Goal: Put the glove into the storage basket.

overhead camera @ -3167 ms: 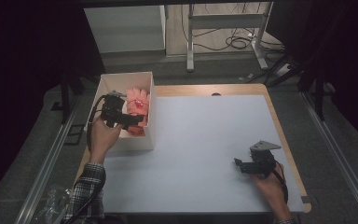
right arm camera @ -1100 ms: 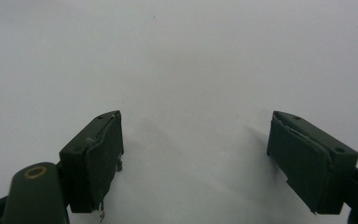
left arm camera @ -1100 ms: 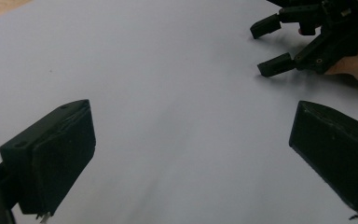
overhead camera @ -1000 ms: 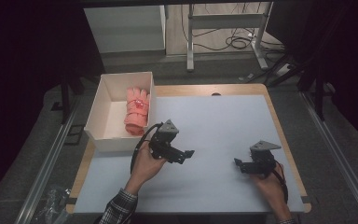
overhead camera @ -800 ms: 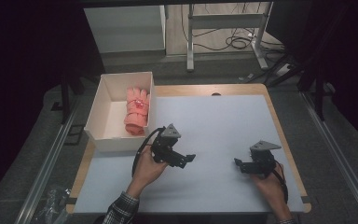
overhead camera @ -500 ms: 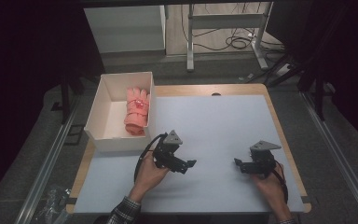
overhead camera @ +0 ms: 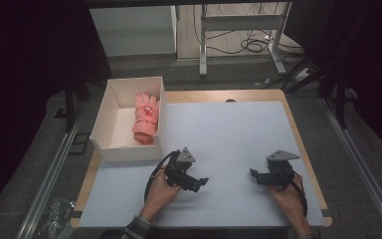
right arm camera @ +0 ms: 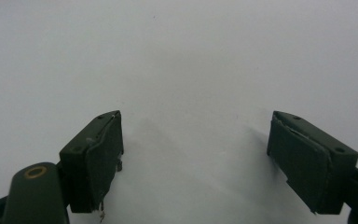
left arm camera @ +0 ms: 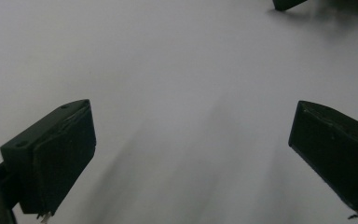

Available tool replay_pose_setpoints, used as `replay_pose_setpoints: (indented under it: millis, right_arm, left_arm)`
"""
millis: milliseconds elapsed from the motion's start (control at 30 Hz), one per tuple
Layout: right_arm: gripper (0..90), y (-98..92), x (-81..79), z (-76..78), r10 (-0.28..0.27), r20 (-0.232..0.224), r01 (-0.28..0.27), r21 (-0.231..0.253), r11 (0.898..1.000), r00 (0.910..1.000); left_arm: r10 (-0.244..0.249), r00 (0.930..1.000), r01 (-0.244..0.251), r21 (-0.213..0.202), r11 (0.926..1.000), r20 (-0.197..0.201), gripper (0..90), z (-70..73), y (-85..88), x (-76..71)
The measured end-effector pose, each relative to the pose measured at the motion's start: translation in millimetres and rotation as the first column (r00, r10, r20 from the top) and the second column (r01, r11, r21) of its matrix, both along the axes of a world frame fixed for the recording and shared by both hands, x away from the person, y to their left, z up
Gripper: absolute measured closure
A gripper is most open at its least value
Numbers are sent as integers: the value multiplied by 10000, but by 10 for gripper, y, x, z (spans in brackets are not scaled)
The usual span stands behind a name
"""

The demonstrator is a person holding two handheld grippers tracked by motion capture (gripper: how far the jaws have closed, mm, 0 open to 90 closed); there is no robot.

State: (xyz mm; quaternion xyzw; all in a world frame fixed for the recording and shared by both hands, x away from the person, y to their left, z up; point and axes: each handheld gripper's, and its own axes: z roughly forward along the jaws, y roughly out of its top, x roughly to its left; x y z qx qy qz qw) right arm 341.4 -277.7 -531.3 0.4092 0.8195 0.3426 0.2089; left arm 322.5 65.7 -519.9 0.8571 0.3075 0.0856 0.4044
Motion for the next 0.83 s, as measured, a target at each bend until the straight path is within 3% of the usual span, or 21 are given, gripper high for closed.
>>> replay_pose_setpoints:
  millis: [267,533,833]
  right_arm:
    - [186,1,0,0,-6,4,6,-3,10000,10000]
    - [186,1,0,0,-3,8,3,-9,10000,10000]
    - [186,2,-1,-1,-4,17,4,-22,10000,10000]
  left_arm:
    - [42,9999,-36,508,9987,-119,11,-118,-2,-6]
    - [49,9997,-22,1188,9929,-221,8,-229,-40,4]
    - [81,10000,-81,1098,9939,10,0,-260,-40,-17]
